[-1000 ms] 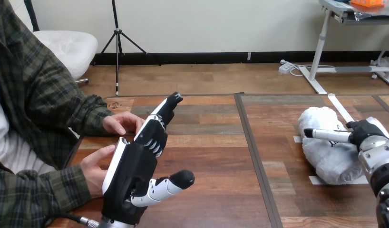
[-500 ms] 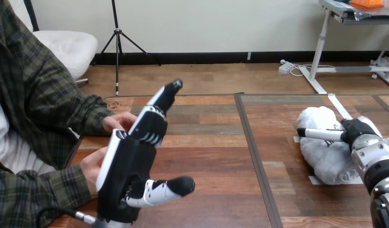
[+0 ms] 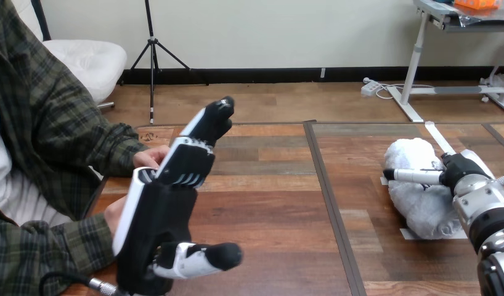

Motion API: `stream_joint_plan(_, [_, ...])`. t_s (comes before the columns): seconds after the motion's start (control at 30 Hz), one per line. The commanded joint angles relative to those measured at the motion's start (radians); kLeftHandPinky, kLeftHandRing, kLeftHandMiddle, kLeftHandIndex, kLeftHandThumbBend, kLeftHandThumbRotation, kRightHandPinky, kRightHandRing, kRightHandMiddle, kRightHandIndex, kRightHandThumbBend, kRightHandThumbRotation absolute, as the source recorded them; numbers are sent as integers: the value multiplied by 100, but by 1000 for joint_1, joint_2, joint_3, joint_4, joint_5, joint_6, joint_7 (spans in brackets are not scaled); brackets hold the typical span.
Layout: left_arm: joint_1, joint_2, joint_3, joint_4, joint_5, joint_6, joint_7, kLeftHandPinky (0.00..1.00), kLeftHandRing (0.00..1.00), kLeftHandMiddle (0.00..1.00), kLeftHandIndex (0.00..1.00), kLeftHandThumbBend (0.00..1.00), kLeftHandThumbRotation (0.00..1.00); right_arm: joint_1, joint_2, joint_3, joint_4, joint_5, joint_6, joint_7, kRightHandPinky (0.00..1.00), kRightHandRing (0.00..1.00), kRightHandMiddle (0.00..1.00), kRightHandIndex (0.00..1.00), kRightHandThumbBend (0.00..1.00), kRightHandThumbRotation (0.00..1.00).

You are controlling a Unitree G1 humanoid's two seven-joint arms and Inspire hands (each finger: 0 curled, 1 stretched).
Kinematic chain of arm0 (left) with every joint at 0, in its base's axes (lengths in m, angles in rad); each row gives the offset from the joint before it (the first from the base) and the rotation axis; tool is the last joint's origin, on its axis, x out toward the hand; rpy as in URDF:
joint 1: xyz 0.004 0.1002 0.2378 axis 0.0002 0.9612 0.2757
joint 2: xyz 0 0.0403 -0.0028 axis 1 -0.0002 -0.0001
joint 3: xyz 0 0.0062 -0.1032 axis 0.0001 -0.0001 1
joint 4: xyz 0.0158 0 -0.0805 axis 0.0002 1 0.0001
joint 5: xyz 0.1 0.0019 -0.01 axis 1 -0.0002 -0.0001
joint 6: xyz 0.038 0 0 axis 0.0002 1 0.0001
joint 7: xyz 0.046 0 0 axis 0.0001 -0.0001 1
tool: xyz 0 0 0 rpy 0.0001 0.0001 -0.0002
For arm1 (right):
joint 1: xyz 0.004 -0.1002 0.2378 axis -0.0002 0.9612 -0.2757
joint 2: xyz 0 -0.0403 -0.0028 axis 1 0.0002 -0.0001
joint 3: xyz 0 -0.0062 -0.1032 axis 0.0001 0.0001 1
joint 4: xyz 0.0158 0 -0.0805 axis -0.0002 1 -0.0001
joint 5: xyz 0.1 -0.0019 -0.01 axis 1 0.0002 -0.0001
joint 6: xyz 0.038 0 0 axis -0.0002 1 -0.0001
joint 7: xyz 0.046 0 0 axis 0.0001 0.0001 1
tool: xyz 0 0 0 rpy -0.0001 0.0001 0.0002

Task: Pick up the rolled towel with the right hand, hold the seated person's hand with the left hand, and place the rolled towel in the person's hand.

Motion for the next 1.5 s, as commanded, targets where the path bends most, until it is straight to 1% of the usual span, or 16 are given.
stream_joint_plan(0.0, [-10,13,-14,-65,-40,-13,-6,92,93,93,90,100,58,-67,26,48,7,-45,-7,-18,70,98,99,100,97,47])
stream_joint_plan(0.1, [-8,18,-21,-71,-63,-18,-20,92,93,92,90,100,58,-65,35,42,7,-40,6,-31,59,98,99,100,97,47])
stream_joint_plan(0.2, [-1,15,-24,-84,-78,-12,-24,91,93,92,89,100,58,-55,40,51,9,-48,-1,-44,32,99,99,100,98,46])
stream_joint_plan(0.3, [-5,10,-24,-84,-88,-25,-29,89,92,92,89,100,59,-48,46,51,7,-47,-11,-64,13,99,99,100,97,42])
stream_joint_plan(0.5, [-24,8,-34,-73,-123,-56,-54,88,93,92,88,100,56,-30,58,103,14,-101,-22,-102,3,95,95,98,95,34])
stream_joint_plan(0.6, [-25,5,-40,-80,-144,-49,-62,88,93,91,88,100,53,-29,65,116,14,-114,-20,-110,1,92,92,97,93,29])
stream_joint_plan(0.73, [-37,22,-57,-89,-193,-34,-101,91,94,92,88,100,52,-20,71,110,15,-111,-29,-128,1,90,90,96,92,24])
stream_joint_plan(0.77, [-42,22,-56,-89,-196,-37,-105,92,94,92,88,100,52,-16,71,111,17,-111,-31,-131,4,89,90,95,92,23])
stream_joint_plan(0.87, [-46,17,-51,-93,-202,-40,-113,93,94,91,88,100,52,-4,69,128,22,-127,-47,-135,29,87,88,93,92,20])
stream_joint_plan(0.9, [-45,15,-50,-95,-203,-40,-115,93,94,91,87,99,52,-1,68,132,23,-131,-51,-135,45,86,87,92,92,19])
stream_joint_plan(0.93, [-45,12,-49,-97,-204,-41,-117,93,94,91,87,99,52,1,69,130,23,-129,-53,-138,51,86,86,91,92,19])
stream_joint_plan(1.0, [-45,9,-49,-100,-206,-42,-121,93,94,91,87,97,53,3,70,124,23,-125,-53,-142,54,81,83,90,93,16])
stream_joint_plan(1.13, [-34,12,-55,-125,-224,-10,-129,93,94,90,87,95,53,19,68,110,29,-116,-67,-152,56,74,78,84,96,13])
stream_joint_plan(1.17, [-37,12,-52,-124,-221,-14,-131,93,94,90,87,95,54,22,68,107,29,-114,-71,-157,51,65,71,82,98,10])
stream_joint_plan(1.2, [-39,11,-49,-124,-220,-16,-132,93,93,90,87,95,54,23,68,105,29,-113,-74,-160,49,62,68,81,98,8])
stream_joint_plan(1.47, [-49,6,-25,-103,-197,-58,-136,89,93,90,88,93,55,32,71,104,29,-115,-90,-183,34,42,50,82,95,1])
